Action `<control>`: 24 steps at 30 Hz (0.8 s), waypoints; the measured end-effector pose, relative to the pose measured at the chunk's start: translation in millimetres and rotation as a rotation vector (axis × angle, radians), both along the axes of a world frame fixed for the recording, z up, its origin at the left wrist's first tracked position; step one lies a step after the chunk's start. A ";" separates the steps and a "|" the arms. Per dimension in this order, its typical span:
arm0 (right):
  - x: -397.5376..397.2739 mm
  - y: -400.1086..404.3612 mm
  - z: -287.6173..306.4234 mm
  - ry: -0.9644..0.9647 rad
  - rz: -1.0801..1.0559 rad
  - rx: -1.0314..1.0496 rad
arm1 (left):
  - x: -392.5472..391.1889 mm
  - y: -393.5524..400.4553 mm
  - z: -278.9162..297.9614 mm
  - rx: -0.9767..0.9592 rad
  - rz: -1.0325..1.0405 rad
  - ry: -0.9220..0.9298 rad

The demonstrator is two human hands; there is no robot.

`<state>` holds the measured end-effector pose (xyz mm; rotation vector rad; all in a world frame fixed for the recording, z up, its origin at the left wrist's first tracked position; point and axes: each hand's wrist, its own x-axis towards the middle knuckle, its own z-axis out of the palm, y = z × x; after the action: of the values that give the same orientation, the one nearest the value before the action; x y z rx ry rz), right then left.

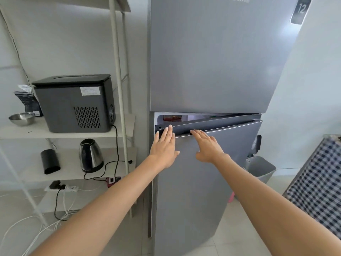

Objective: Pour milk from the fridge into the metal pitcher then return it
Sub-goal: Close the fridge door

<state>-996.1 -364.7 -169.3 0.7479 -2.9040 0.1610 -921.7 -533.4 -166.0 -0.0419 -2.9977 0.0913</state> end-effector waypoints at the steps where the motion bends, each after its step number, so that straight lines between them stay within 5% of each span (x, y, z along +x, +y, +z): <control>1: -6.2 -7.1 -2.0 0.001 -0.008 -0.009 | -8.5 -5.6 -2.2 0.017 -0.004 -0.016; 24: -82.0 -80.8 -12.0 -0.101 -0.150 -0.058 | -115.3 -79.4 -15.1 0.108 -0.087 -0.045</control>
<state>-1078.0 -445.5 -181.3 0.5254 -3.0213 0.2728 -1037.1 -612.9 -181.1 -0.1644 -3.0354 -0.0822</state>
